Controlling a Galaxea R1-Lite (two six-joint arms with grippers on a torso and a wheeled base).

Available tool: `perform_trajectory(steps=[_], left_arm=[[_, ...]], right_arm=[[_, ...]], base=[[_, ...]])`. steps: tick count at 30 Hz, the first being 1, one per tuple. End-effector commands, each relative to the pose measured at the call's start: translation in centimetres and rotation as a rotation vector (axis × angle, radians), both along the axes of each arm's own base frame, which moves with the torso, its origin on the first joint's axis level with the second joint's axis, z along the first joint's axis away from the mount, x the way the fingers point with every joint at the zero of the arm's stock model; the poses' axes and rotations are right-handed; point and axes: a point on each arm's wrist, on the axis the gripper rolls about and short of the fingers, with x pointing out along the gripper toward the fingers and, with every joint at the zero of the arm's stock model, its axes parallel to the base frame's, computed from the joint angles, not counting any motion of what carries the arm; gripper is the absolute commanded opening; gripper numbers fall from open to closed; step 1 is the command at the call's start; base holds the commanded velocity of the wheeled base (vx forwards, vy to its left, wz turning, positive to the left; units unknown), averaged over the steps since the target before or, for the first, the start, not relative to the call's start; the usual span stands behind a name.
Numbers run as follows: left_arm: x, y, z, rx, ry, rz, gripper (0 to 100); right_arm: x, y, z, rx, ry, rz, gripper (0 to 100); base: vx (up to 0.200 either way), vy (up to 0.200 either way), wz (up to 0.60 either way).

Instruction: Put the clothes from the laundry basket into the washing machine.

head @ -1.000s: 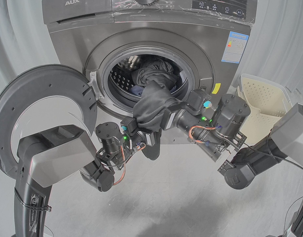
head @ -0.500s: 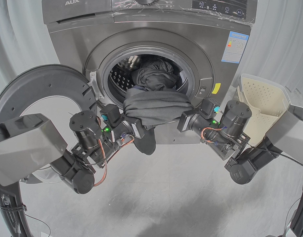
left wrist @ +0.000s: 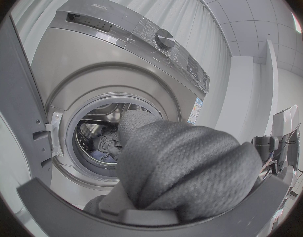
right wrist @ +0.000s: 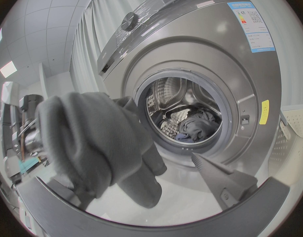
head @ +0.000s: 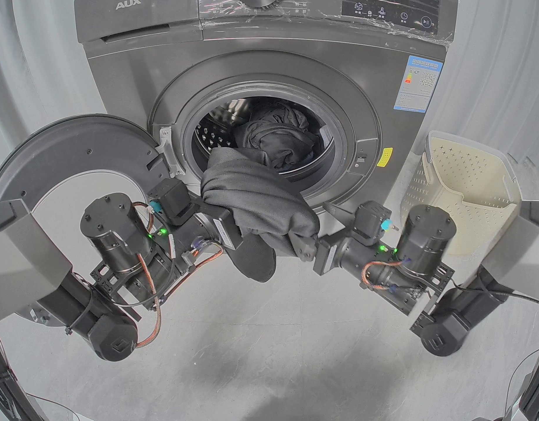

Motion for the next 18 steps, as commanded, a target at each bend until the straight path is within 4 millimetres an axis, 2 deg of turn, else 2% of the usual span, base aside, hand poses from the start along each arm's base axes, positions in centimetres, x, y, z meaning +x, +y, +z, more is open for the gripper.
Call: perform_trajectory(steps=[1,2,3,6,9,12,15,18], left_arm=[[-1.8,1.2,0.6,0.005,0.003,0.003,0],[-2.1,1.4,0.8,0.003,-0.002,0.005,0],[-2.2,1.5,0.8,0.003,-0.002,0.005,0],[-2.4,1.6,0.8,0.000,0.004,0.003,0],[-2.3,1.5,0.5,0.012,0.013,0.006,0],[-2.3,1.4,-1.0,0.053,0.053,0.014,0],[-2.5,0.9,-2.0,0.076,0.082,0.002,0],[-2.5,0.7,-2.7,0.095,0.101,-0.006,0]], right_arm=[[-6.3,-4.7,0.9,-0.077,0.039,0.108,100],[-7.8,-5.8,0.8,-0.088,0.053,0.128,100],[-8.4,-6.3,0.7,-0.092,0.062,0.130,100],[-8.7,-6.6,0.6,-0.092,0.072,0.131,100],[-8.2,-6.8,0.1,-0.102,0.092,0.102,100],[-6.3,-7.5,-2.0,-0.139,0.143,0.039,100],[-5.9,-7.7,-2.0,-0.126,0.120,0.021,100],[-5.7,-8.1,-2.1,-0.126,0.123,0.007,100]], base=[[0.000,0.000,0.00],[0.000,0.000,0.00],[0.000,0.000,0.00],[0.000,0.000,0.00],[0.000,0.000,0.00],[0.000,0.000,0.00],[0.000,0.000,0.00],[0.200,0.000,0.00]])
